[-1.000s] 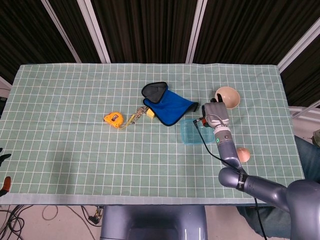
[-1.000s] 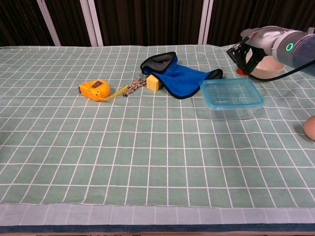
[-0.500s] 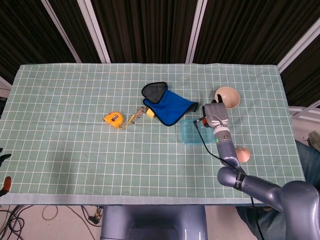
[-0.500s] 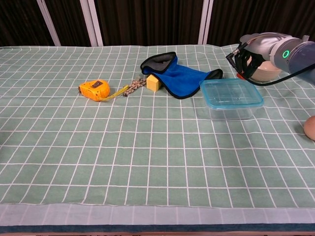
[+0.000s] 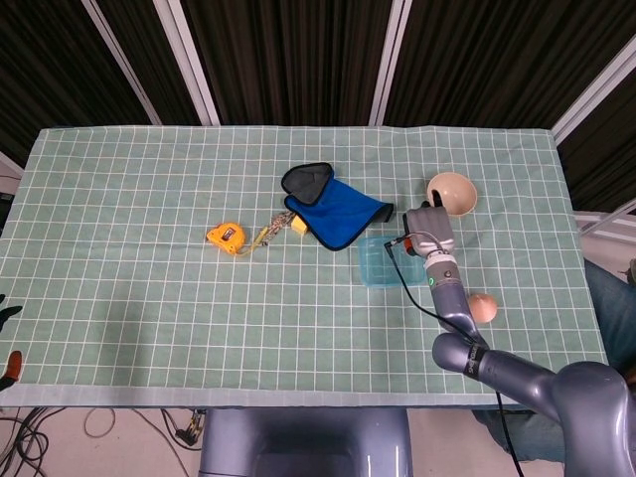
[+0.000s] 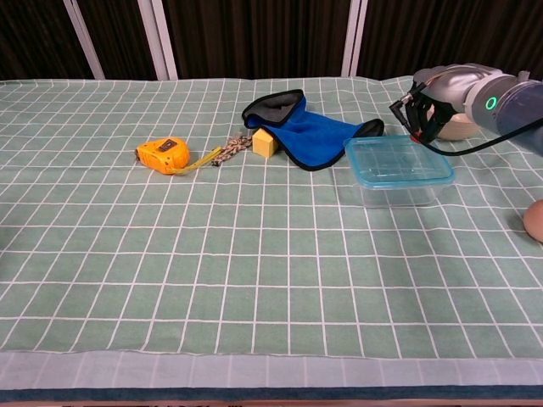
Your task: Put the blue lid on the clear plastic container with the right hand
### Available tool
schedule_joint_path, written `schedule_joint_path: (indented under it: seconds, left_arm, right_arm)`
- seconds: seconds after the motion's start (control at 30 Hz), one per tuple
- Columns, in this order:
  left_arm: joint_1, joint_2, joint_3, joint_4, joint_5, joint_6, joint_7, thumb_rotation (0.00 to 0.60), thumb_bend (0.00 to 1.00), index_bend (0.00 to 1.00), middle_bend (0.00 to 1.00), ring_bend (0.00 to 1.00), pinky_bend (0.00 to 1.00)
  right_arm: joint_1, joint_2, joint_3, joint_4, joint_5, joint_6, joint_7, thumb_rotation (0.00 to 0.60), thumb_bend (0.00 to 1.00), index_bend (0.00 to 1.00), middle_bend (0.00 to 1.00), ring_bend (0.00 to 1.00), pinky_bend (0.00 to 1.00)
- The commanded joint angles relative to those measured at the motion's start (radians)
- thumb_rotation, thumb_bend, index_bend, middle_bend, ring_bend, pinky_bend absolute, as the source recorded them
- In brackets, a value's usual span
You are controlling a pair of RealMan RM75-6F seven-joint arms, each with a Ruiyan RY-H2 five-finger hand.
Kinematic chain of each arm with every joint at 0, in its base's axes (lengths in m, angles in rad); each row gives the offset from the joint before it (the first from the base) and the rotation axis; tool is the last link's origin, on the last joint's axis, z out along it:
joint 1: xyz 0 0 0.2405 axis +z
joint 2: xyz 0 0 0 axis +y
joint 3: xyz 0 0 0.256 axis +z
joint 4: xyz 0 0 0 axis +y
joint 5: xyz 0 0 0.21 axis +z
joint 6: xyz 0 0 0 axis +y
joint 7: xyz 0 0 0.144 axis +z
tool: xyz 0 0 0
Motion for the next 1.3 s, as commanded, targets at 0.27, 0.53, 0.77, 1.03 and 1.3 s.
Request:
schedule_joint_path:
  seconds: [0.27, 0.53, 0.77, 1.03, 1.3]
  left_arm:
    - [0.000, 0.000, 0.000, 0.000, -0.003, -0.001, 0.001, 0.600, 0.52, 0.16, 0.00, 0.00, 0.00]
    - [-0.001, 0.001, 0.000, -0.003, -0.005, -0.004, 0.001, 0.600, 0.52, 0.16, 0.00, 0.00, 0.00]
    - [-0.001, 0.003, 0.000, -0.003, -0.004, -0.004, 0.000, 0.600, 0.52, 0.16, 0.00, 0.00, 0.00]
    - [-0.002, 0.005, 0.001, -0.005, -0.004, -0.007, -0.003, 0.600, 0.52, 0.16, 0.00, 0.00, 0.00]
    - [-0.003, 0.008, 0.002, -0.005, -0.002, -0.010, -0.009, 0.600, 0.52, 0.16, 0.00, 0.00, 0.00]
  right_arm:
    - [-0.003, -0.035, 0.003, 0.058, -0.007, -0.032, 0.004, 0.600, 0.50, 0.72, 0.58, 0.28, 0.00]
    - [-0.007, -0.050, 0.004, 0.085, -0.017, -0.047, 0.001, 0.600, 0.50, 0.73, 0.58, 0.28, 0.00]
    - [-0.011, -0.057, 0.005, 0.090, -0.020, -0.055, -0.007, 0.600, 0.50, 0.73, 0.58, 0.28, 0.00]
    - [-0.012, -0.016, 0.045, 0.000, -0.045, 0.005, -0.001, 0.600, 0.50, 0.73, 0.58, 0.28, 0.00]
    - [-0.032, 0.072, 0.069, -0.193, -0.080, 0.105, -0.023, 0.600, 0.50, 0.73, 0.58, 0.28, 0.00]
